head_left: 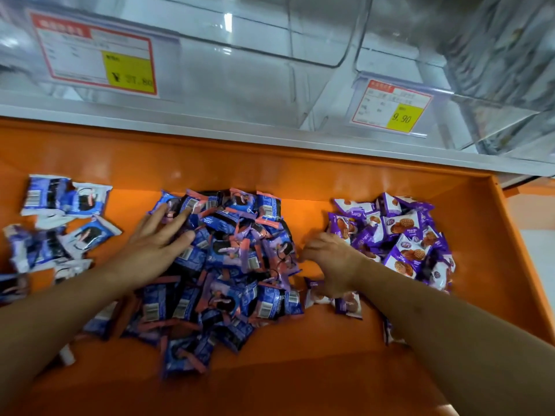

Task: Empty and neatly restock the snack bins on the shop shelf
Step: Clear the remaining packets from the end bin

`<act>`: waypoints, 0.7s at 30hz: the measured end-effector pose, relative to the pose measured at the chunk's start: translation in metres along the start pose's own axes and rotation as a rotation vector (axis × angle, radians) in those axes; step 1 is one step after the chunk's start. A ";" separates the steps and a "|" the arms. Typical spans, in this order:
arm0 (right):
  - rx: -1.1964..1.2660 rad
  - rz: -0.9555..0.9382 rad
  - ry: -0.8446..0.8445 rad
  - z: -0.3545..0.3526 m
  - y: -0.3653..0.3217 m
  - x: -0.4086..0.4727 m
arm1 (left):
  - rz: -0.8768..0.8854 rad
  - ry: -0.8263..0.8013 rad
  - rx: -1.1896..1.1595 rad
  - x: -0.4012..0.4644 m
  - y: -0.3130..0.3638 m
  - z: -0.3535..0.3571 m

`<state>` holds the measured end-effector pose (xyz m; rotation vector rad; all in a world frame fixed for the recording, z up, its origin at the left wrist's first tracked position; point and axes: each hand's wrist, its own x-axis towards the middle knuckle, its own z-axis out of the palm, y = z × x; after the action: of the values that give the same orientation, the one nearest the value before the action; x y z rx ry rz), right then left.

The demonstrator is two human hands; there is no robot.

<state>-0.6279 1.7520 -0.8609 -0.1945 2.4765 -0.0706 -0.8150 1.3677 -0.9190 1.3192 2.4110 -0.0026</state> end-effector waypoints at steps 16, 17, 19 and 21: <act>-0.021 0.576 0.318 -0.041 0.040 -0.022 | -0.398 -0.066 -0.693 -0.014 0.010 -0.029; -0.093 0.677 0.255 -0.041 0.046 -0.028 | -0.407 -0.062 -0.704 -0.014 0.009 -0.028; -0.145 0.822 0.210 -0.044 0.048 -0.035 | -0.415 -0.040 -0.733 -0.016 0.007 -0.029; -0.061 0.743 0.291 -0.045 0.036 -0.030 | -0.430 -0.037 -0.743 -0.020 0.005 -0.031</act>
<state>-0.6363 1.7926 -0.8108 0.7595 2.6757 0.3103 -0.8114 1.3598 -0.8828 0.4582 2.2583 0.6692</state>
